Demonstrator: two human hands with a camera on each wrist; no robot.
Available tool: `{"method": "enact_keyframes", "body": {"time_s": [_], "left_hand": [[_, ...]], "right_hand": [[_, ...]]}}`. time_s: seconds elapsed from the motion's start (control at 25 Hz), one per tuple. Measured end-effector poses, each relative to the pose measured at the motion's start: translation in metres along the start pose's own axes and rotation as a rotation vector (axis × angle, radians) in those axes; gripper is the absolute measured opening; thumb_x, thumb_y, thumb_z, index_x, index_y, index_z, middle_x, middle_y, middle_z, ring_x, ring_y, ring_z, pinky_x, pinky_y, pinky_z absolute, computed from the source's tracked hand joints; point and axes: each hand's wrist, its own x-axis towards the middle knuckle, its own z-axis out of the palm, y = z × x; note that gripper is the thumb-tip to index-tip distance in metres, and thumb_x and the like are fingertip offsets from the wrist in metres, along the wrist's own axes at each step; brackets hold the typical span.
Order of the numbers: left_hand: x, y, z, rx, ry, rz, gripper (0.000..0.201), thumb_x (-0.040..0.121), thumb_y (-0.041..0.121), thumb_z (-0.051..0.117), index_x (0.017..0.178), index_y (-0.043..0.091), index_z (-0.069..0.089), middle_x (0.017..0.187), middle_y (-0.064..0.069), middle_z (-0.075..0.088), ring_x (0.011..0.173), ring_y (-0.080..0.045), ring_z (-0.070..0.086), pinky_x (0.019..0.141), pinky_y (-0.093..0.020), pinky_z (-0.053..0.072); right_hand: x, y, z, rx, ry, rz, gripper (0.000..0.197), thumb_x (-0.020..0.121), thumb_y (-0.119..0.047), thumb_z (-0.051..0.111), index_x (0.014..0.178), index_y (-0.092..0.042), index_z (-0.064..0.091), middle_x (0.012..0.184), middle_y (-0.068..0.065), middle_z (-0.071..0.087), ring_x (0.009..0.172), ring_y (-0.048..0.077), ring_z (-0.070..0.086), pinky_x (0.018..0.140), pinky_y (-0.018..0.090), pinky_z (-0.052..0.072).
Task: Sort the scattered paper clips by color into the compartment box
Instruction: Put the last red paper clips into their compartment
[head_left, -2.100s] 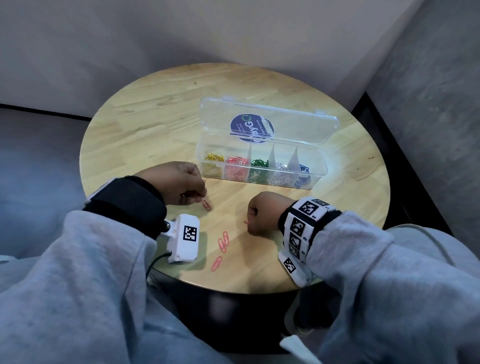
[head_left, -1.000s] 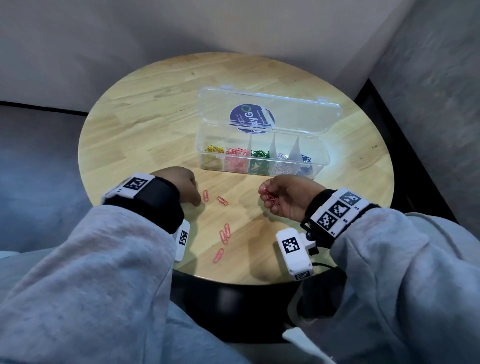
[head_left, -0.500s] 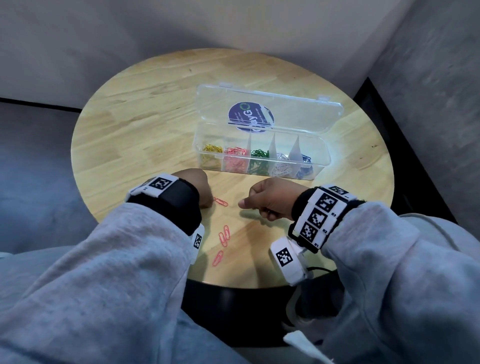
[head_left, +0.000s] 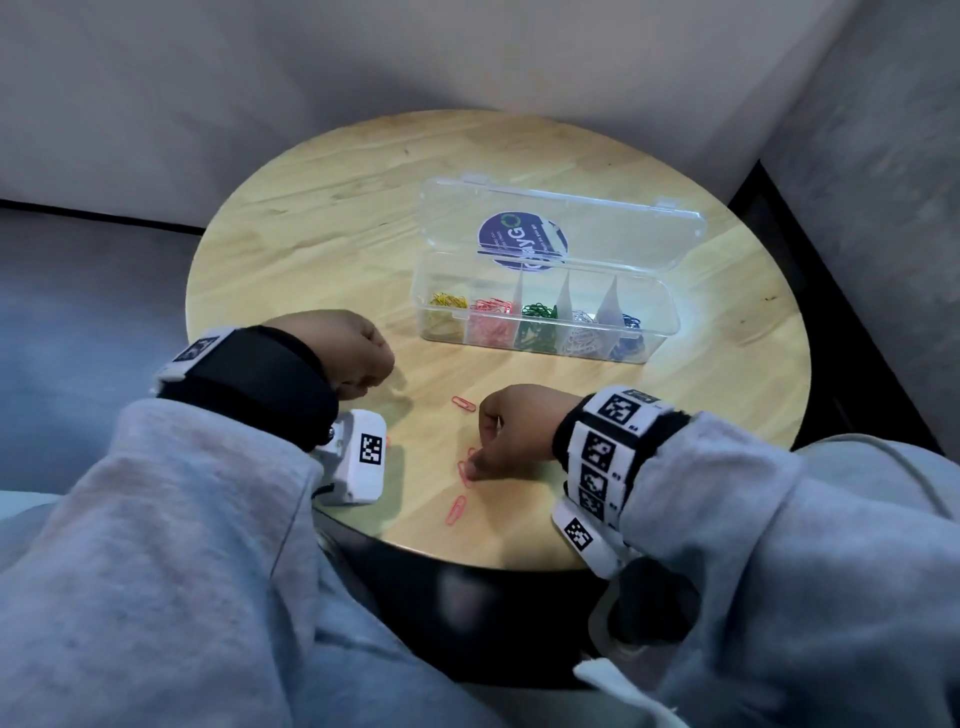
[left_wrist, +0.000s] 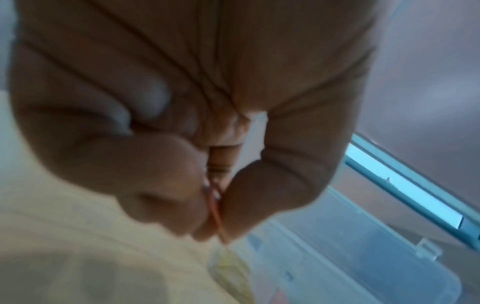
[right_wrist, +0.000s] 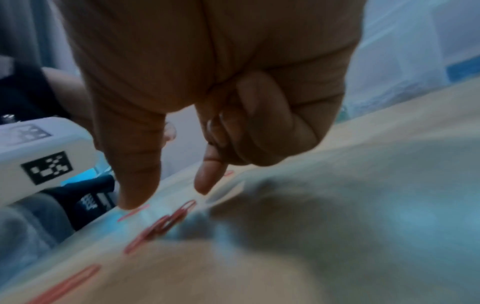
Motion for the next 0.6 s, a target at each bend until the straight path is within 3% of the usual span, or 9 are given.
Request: {"method": "enact_keyframes", "body": {"time_s": [0.08, 0.2, 0.28, 0.36, 0.48, 0.6], "left_hand": [[0.001, -0.003, 0.003, 0.072, 0.036, -0.107, 0.017, 0.073, 0.011, 0.063, 0.06, 0.007, 0.052, 0.057, -0.011, 0.045, 0.053, -0.024, 0.04, 0.062, -0.028, 0.038], [0.002, -0.003, 0.013, 0.054, 0.051, -0.194, 0.036, 0.085, 0.001, 0.05, 0.05, 0.006, 0.046, 0.049, -0.008, 0.041, 0.049, -0.023, 0.041, 0.057, -0.024, 0.034], [-0.001, 0.0, 0.018, 0.061, 0.013, -0.215, 0.037, 0.087, -0.001, 0.04, 0.051, 0.004, 0.045, 0.04, -0.006, 0.041, 0.046, -0.02, 0.033, 0.05, -0.02, 0.026], [-0.004, 0.003, 0.019, 0.218, -0.008, -0.246, 0.03, 0.084, 0.004, 0.045, 0.054, 0.007, 0.047, 0.039, -0.003, 0.043, 0.048, -0.02, 0.033, 0.05, -0.02, 0.024], [-0.01, 0.007, 0.022, 0.493, 0.027, -0.169, 0.022, 0.073, 0.015, 0.061, 0.053, 0.013, 0.051, 0.048, 0.0, 0.049, 0.051, -0.02, 0.04, 0.053, -0.021, 0.029], [-0.009, 0.009, 0.022, 0.399, 0.03, -0.088, 0.026, 0.076, 0.017, 0.065, 0.052, 0.011, 0.054, 0.041, 0.0, 0.05, 0.048, -0.02, 0.044, 0.054, -0.022, 0.034]], "right_hand": [[-0.001, -0.007, 0.004, -0.089, 0.02, -0.012, 0.038, 0.069, -0.051, 0.072, 0.084, -0.018, 0.059, 0.087, 0.001, 0.066, 0.084, 0.02, 0.061, 0.063, 0.026, 0.044], [0.001, -0.013, 0.007, -0.149, 0.049, 0.007, 0.039, 0.071, -0.05, 0.071, 0.086, -0.016, 0.058, 0.085, 0.0, 0.062, 0.079, 0.019, 0.059, 0.053, 0.022, 0.038], [0.006, -0.015, 0.007, -0.143, 0.05, 0.032, 0.033, 0.074, -0.041, 0.071, 0.087, -0.013, 0.064, 0.086, 0.003, 0.065, 0.077, 0.019, 0.06, 0.053, 0.021, 0.039], [0.012, -0.014, 0.005, -0.143, 0.035, 0.05, 0.027, 0.077, -0.033, 0.069, 0.09, -0.009, 0.07, 0.086, 0.005, 0.067, 0.076, 0.02, 0.062, 0.054, 0.022, 0.041], [0.015, -0.011, 0.004, -0.128, 0.023, 0.069, 0.025, 0.08, -0.026, 0.065, 0.095, -0.007, 0.071, 0.084, 0.004, 0.063, 0.075, 0.02, 0.058, 0.06, 0.023, 0.044], [0.015, -0.006, 0.003, -0.059, -0.001, 0.09, 0.022, 0.08, -0.02, 0.064, 0.095, -0.005, 0.071, 0.084, 0.004, 0.064, 0.078, 0.021, 0.06, 0.063, 0.024, 0.046]]}}
